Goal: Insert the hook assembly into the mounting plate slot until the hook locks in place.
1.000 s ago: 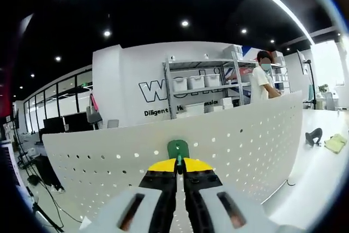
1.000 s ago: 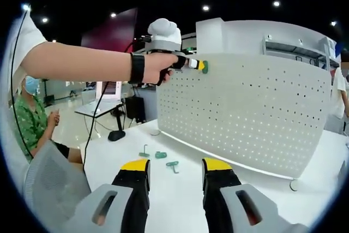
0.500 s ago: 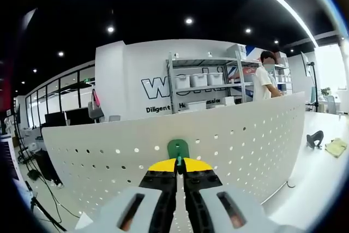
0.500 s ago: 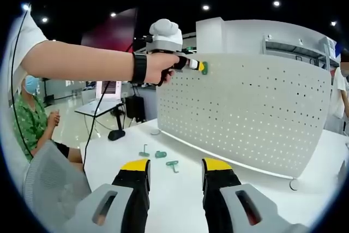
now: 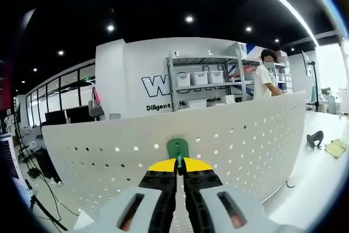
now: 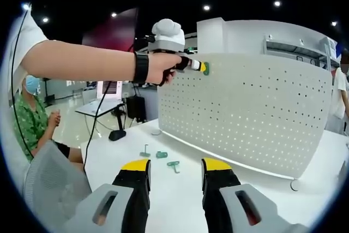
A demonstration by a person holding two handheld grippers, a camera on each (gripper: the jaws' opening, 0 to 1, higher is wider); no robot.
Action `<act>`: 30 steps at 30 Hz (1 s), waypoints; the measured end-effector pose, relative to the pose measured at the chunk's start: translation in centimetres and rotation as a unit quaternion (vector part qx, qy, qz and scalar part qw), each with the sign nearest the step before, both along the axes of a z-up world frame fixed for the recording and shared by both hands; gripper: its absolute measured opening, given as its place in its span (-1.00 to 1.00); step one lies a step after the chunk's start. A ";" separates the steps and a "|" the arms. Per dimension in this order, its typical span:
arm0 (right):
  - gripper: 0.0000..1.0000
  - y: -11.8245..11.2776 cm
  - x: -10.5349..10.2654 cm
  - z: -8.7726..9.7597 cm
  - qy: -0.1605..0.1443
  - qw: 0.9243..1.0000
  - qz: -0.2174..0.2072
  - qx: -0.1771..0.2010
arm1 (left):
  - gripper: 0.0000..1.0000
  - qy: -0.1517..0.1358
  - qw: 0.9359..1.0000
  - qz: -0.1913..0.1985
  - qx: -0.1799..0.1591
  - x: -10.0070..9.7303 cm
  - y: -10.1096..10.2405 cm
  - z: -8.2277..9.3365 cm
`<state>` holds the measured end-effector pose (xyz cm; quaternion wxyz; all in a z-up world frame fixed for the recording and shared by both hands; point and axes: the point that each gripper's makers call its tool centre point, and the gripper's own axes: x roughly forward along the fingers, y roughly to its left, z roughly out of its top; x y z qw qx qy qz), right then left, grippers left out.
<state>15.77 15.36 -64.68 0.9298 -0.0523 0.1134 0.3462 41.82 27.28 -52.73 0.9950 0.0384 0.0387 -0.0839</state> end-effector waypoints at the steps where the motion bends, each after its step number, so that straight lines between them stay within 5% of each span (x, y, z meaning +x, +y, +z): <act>1: -0.26 -0.1 0.0 0.0 0.000 1.000 -0.001 0.000 | -0.93 0.000 1.000 0.002 0.008 0.0 -0.1 0.0; 11: -0.27 -0.1 0.0 -0.2 0.002 1.000 0.000 0.001 | -0.94 0.018 1.000 0.011 -0.009 0.1 -0.1 0.2; 28: -0.27 0.2 0.0 -0.3 0.003 1.000 0.002 0.005 | -0.95 0.046 0.998 0.026 0.016 0.3 -0.2 0.0; 30: -0.28 0.3 0.0 -0.3 0.003 1.000 0.003 0.006 | -0.94 0.057 0.998 0.034 -0.005 0.4 -0.2 -0.1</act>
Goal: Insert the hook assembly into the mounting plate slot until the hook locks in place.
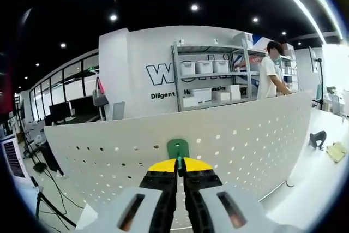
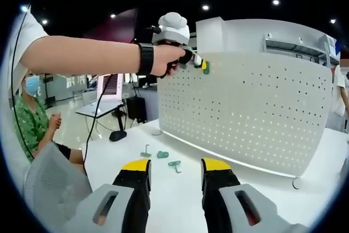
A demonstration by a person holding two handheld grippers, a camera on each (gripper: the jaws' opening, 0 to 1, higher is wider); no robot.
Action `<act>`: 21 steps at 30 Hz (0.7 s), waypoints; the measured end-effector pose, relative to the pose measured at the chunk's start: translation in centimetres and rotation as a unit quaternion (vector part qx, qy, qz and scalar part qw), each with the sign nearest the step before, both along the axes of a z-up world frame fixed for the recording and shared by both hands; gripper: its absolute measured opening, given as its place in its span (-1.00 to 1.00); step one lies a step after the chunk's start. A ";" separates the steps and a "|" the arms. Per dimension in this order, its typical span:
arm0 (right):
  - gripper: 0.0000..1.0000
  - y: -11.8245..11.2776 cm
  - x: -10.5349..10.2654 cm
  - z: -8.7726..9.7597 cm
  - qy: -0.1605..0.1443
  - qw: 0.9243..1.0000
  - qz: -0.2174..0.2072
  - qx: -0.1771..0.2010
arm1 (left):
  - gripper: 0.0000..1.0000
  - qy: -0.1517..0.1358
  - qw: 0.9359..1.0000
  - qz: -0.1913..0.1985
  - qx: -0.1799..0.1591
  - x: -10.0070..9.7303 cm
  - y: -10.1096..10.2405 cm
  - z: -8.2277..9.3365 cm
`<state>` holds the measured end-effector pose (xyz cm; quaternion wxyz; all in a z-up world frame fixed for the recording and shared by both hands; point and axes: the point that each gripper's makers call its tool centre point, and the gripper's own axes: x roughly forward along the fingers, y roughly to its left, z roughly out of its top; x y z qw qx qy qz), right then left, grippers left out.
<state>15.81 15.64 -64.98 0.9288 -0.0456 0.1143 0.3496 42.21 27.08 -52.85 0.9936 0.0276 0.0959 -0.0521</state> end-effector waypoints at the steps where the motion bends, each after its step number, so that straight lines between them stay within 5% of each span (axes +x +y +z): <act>1: -0.28 0.0 0.0 0.0 0.000 1.000 0.000 0.000 | -0.94 0.001 1.000 0.000 0.002 0.1 0.0 0.0; 21: -0.29 -0.2 0.2 0.1 -0.001 1.000 -0.003 0.003 | -0.90 -0.021 0.999 -0.018 0.023 0.0 -0.2 -0.4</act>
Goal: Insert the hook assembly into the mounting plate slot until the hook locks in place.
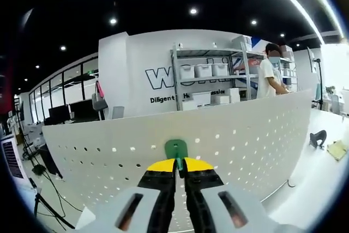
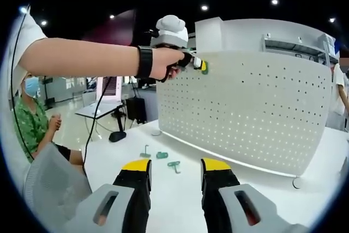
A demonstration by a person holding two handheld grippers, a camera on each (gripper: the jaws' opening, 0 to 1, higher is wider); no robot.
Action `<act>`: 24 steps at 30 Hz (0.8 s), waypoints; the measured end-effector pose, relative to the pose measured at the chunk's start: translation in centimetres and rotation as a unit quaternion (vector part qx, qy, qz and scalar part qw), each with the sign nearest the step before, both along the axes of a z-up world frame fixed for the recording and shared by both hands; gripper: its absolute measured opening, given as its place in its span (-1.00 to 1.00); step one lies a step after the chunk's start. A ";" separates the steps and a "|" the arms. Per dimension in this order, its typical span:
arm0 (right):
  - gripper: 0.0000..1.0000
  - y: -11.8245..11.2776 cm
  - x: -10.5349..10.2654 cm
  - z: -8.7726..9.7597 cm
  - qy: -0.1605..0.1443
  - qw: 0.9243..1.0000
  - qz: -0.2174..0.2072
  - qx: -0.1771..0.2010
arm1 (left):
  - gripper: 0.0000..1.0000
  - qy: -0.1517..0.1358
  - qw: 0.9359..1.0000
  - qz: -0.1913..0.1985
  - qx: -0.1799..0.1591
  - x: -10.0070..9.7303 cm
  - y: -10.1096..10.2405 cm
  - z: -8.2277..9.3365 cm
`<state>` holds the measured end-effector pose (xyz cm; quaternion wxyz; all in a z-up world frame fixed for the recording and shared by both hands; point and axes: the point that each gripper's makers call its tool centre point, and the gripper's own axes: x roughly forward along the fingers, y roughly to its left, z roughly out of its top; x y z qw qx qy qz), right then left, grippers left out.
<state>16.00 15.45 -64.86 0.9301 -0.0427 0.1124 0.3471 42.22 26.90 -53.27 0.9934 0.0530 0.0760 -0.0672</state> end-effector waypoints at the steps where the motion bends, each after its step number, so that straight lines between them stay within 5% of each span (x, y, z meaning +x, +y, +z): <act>1: -0.29 0.0 0.0 0.0 0.000 1.000 0.000 0.000 | -0.91 0.002 1.000 -0.001 0.001 0.0 0.0 -0.1; 10: -0.29 -0.1 0.0 -0.1 0.001 1.000 -0.001 -0.001 | -0.79 0.007 1.000 -0.002 -0.004 -0.2 0.1 -0.7; 24: -0.29 -0.1 0.0 0.1 -0.001 1.000 -0.001 0.000 | -0.93 -0.002 1.000 0.001 -0.009 -0.5 0.2 -0.4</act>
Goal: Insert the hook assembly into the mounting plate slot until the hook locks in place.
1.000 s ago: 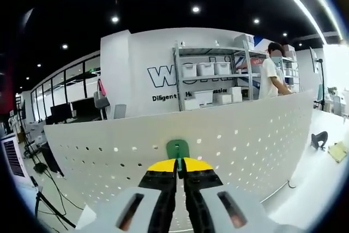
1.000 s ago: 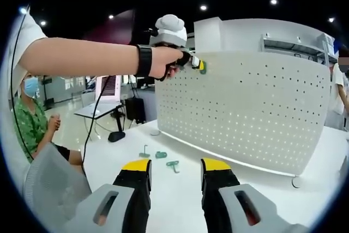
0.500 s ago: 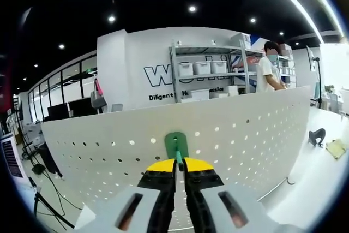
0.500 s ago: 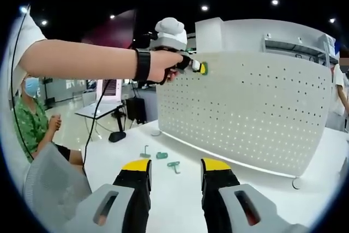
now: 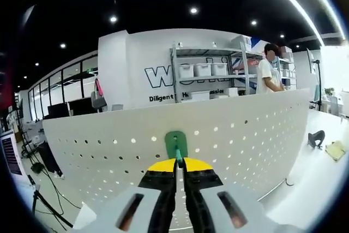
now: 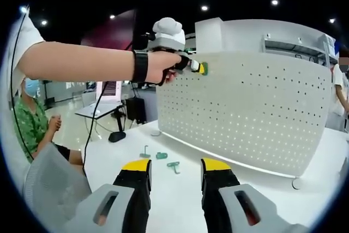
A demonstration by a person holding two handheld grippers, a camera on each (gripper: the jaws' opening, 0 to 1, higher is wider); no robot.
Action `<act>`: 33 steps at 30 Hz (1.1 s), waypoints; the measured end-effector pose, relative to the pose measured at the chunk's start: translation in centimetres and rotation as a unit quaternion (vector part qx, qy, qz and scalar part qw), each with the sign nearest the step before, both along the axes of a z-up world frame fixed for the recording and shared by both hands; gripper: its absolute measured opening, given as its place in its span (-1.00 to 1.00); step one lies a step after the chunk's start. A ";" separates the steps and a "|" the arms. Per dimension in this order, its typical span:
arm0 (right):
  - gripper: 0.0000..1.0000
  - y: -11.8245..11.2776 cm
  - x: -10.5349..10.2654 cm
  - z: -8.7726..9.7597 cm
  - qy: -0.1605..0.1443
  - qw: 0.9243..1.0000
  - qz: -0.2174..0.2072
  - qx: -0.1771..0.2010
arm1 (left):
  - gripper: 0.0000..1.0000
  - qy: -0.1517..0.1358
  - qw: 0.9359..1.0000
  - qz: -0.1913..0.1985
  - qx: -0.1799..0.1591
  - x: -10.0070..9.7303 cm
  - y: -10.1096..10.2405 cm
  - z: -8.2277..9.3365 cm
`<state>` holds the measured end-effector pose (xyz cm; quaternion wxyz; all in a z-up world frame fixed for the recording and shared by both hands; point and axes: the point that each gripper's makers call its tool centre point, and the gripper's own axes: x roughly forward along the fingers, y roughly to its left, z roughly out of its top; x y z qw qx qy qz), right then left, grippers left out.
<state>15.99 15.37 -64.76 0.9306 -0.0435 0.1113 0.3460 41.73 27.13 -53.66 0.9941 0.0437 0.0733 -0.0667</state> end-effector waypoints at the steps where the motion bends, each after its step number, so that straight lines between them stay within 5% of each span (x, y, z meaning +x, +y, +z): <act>1: -0.29 0.0 0.0 0.0 0.000 1.000 0.000 0.000 | -0.93 -0.001 1.000 -0.001 0.001 -0.1 -0.1 0.0; 33: -0.29 0.1 0.0 0.2 -0.003 1.000 0.000 0.006 | -0.93 -0.001 1.000 -0.010 0.005 0.1 -0.2 -0.3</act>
